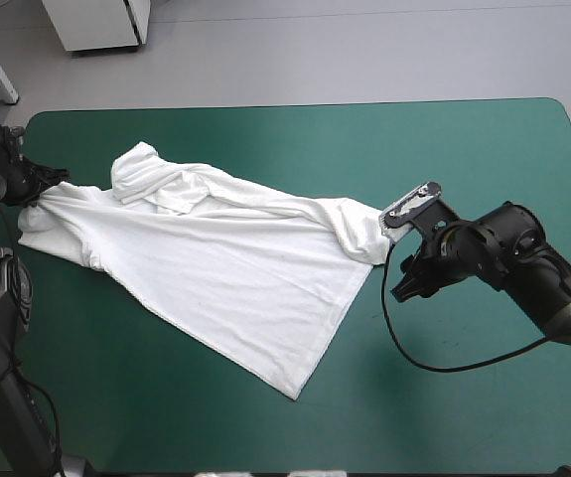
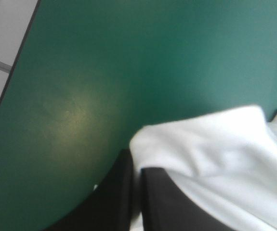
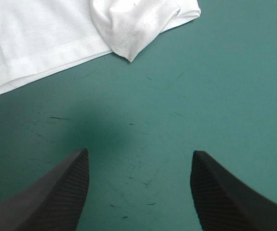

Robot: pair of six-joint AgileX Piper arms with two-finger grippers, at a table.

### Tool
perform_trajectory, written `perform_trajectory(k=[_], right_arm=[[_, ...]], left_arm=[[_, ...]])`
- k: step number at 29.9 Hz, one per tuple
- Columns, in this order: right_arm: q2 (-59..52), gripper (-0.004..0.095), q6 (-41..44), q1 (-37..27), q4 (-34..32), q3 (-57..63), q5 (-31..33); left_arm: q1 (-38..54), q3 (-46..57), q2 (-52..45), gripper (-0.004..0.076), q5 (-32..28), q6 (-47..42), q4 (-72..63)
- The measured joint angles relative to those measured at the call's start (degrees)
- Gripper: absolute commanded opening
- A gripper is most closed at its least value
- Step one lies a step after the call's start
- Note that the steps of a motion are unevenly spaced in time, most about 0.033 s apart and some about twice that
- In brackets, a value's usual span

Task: Fold the cloth

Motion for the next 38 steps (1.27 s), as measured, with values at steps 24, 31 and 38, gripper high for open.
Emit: perform_trajectory(k=[24, 31, 38], right_arm=[[0.00, 0.0577, 3.32, 0.63, 0.05, 0.00, 0.17], [0.00, 0.0577, 4.21, 0.63, -1.96, 0.00, 1.40], [0.00, 0.0577, 4.57, 0.63, -2.91, 0.00, 2.00]], left_arm=[[-15.78, 23.78, -38.64, 0.0496, 10.66, 22.06, -19.98], [-39.18, 36.65, -47.75, 0.0496, 11.00, 20.48, -18.23], [-55.36, 44.46, -47.91, 0.0496, 10.87, 19.51, -14.47]])
